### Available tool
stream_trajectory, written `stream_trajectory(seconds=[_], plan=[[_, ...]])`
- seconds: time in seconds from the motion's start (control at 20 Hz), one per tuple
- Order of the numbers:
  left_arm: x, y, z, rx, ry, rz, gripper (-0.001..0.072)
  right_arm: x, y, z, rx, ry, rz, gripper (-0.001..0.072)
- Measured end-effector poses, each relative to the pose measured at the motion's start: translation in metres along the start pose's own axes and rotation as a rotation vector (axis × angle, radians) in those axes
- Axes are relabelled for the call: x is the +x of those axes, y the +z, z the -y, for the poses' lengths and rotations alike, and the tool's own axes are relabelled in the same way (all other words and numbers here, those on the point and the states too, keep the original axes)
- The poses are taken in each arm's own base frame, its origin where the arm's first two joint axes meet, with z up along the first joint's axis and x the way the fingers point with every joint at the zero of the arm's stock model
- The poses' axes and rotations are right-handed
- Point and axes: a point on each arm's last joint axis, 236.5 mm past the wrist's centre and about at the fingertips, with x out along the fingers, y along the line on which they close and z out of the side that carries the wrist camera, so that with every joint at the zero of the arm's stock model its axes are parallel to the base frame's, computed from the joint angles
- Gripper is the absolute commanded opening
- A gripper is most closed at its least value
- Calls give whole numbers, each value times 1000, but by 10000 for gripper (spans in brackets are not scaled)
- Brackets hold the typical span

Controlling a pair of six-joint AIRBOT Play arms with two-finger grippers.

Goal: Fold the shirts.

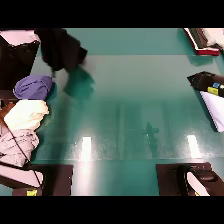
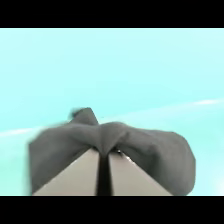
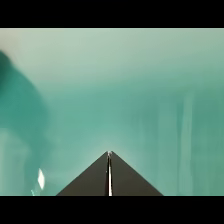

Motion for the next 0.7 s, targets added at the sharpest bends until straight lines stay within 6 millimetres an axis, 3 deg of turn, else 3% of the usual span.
stream_trajectory(seconds=[0.1,0.2,0.3,0.4,0.55,0.7], plan=[[-45,26,69,58,-116,43,22,-9,22,-7,-16,10,59,16],[-93,37,137,109,-250,63,23,-21,47,-14,-40,14,113,16],[-145,44,201,151,-397,94,23,-33,69,-20,-65,15,145,16],[-185,36,251,187,-532,87,23,-43,88,-26,-99,15,155,16],[-223,15,309,224,-708,45,22,-54,104,-35,-148,17,143,16],[-221,-21,332,235,-779,-61,23,-62,113,-42,-183,21,118,16]])
